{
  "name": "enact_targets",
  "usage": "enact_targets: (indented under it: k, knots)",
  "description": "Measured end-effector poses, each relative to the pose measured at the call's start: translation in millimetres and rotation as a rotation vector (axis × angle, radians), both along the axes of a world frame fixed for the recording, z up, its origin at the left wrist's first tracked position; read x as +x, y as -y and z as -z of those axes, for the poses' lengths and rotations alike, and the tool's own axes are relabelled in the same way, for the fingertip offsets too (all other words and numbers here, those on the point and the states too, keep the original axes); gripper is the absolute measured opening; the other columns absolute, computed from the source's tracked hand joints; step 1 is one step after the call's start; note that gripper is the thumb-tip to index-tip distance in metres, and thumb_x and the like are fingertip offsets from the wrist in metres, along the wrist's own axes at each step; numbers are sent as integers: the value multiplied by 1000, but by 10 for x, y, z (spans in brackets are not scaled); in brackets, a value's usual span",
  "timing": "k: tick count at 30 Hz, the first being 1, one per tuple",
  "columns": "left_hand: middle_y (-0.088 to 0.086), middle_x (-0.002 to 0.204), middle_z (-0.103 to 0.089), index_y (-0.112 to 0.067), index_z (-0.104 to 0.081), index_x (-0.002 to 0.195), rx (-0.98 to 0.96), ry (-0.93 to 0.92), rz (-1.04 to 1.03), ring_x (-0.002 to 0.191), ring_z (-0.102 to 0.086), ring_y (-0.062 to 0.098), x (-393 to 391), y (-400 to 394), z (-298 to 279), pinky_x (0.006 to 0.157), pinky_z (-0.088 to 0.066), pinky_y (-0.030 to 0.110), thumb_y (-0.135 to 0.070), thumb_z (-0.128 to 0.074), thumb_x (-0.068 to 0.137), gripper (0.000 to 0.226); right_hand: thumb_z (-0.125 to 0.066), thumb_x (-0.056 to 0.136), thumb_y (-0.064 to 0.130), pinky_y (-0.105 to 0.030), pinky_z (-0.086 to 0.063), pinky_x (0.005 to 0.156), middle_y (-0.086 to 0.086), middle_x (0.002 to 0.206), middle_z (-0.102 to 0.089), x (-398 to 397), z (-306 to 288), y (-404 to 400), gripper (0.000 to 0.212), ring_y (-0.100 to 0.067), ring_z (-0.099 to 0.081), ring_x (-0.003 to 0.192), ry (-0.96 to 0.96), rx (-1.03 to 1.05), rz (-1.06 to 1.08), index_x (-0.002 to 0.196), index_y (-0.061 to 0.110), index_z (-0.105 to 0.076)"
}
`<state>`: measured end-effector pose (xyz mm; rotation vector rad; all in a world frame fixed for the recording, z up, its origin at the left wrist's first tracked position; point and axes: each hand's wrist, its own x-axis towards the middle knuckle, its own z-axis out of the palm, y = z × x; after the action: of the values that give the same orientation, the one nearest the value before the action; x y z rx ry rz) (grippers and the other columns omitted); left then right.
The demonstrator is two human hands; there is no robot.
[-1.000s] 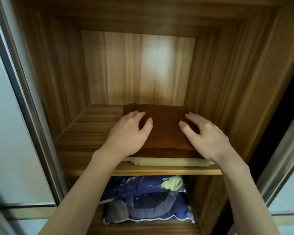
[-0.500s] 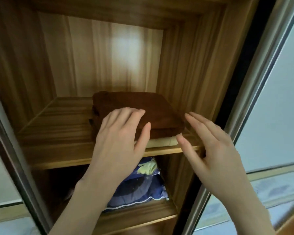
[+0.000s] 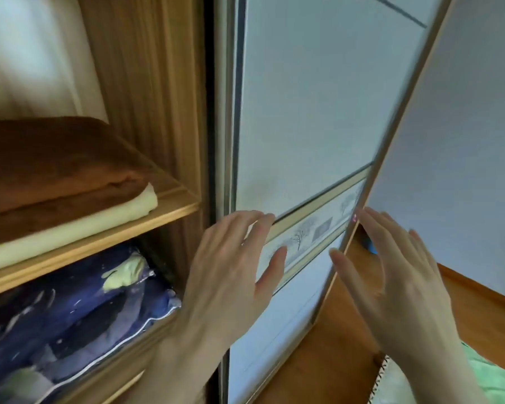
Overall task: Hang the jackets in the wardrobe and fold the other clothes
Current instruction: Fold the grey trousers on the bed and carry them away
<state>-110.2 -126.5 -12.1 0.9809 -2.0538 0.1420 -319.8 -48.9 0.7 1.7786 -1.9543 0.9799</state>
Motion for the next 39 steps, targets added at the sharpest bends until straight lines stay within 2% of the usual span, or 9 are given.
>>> enact_targets:
  k: [6,9,14,21,24,30,36,39]
  knots:
    - [2,133,-64,-12,-60,138,-3,29,139,124,-59,23,-664,186,157,106,-46,38,-38,-52,105,43,-45,100,61,-47,-30,124,2,154,-51,-559,205,-266,66,-18,-41,148,-31,72,211,152,21,-47]
    - [5,133,-65,-11,-61,137,-24,3,210,125,-59,25,-1047,282,178,108,-44,35,-38,-49,105,44,-43,100,64,-43,-27,124,2,156,-50,-840,294,-359,67,-16,-40,148,-34,119,328,154,23,-44]
    - [6,138,-64,-14,-60,138,27,39,257,128,-59,25,-1655,423,232,105,-54,43,-45,-43,104,49,-39,100,66,-46,-30,124,-1,155,-52,-1312,361,-391,71,-18,-42,148,-26,150,446,152,19,-47]
    - [6,137,-64,-14,-61,137,40,36,307,129,-57,23,-2477,744,288,105,-49,36,-50,-38,106,53,-42,101,64,-45,-29,125,-2,154,-53,-1993,455,-228,70,-20,-43,147,2,143,551,153,18,-48]
    - [4,139,-63,-15,-62,139,62,51,346,131,-57,23,-2918,934,320,107,-52,40,-52,-35,107,56,-44,100,63,-42,-26,124,-1,153,-54,-2366,502,-155,68,-20,-44,147,23,119,577,152,18,-48]
    - [-1,142,-61,-18,-61,141,46,48,449,135,-53,17,-3782,1363,439,108,-52,40,-46,-51,105,46,-39,100,66,-41,-26,123,-3,153,-54,-3198,570,221,72,-21,-45,146,69,77,608,152,17,-49]
    - [-2,145,-59,-18,-58,145,65,73,442,139,-49,15,-4412,1695,481,114,-40,30,-46,-49,105,49,-41,101,64,-42,-27,125,-2,154,-53,-3849,626,541,70,-19,-43,147,74,81,616,152,17,-49]
    - [-1,146,-58,-18,-57,146,86,86,465,140,-48,17,-4714,1873,522,115,-43,36,-48,-46,106,51,-43,101,63,-41,-27,125,-2,153,-54,-4138,682,677,69,-19,-44,147,67,90,641,151,16,-50]
